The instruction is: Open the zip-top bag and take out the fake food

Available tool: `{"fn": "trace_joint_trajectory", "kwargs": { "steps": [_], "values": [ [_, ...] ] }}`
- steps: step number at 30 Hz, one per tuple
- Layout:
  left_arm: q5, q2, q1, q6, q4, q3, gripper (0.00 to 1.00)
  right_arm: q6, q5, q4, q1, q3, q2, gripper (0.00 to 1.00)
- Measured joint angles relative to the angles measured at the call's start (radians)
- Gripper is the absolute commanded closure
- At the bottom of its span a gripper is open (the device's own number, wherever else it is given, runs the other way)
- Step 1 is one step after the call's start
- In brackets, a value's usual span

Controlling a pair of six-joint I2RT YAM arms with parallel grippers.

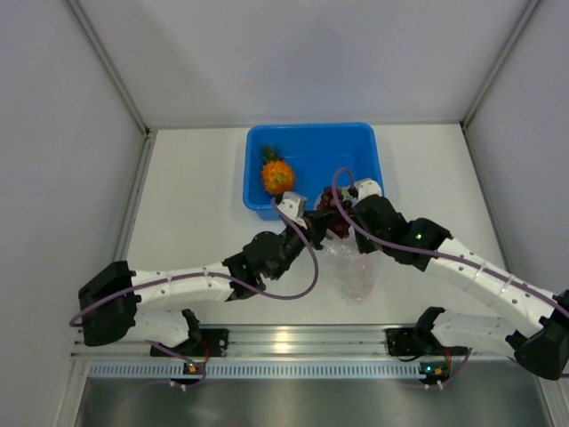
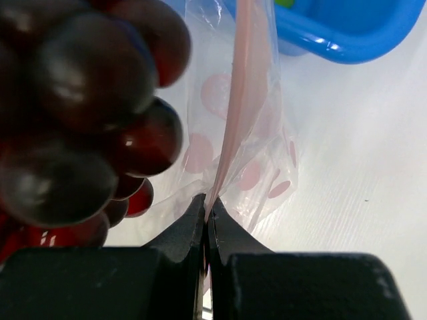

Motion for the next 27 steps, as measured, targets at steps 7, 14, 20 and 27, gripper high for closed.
{"fn": "trace_joint_trajectory", "kwargs": {
  "steps": [7,14,20,27],
  "values": [
    [-0.126,-0.020,0.000,-0.101,0.032,0.000,1.00,0.026,0.025,0.066,-0.006,-0.013,0.000,1.00],
    [-0.248,-0.005,0.019,-0.143,0.100,0.018,1.00,0.014,-0.056,0.124,-0.006,-0.048,-0.039,1.00],
    [-0.262,0.050,0.051,-0.174,0.118,0.092,1.00,0.008,-0.066,0.129,-0.005,-0.098,-0.083,1.00],
    [-0.285,0.060,0.051,-0.216,0.133,0.145,1.00,0.016,-0.024,0.128,-0.013,-0.117,-0.078,1.00]
  ]
}}
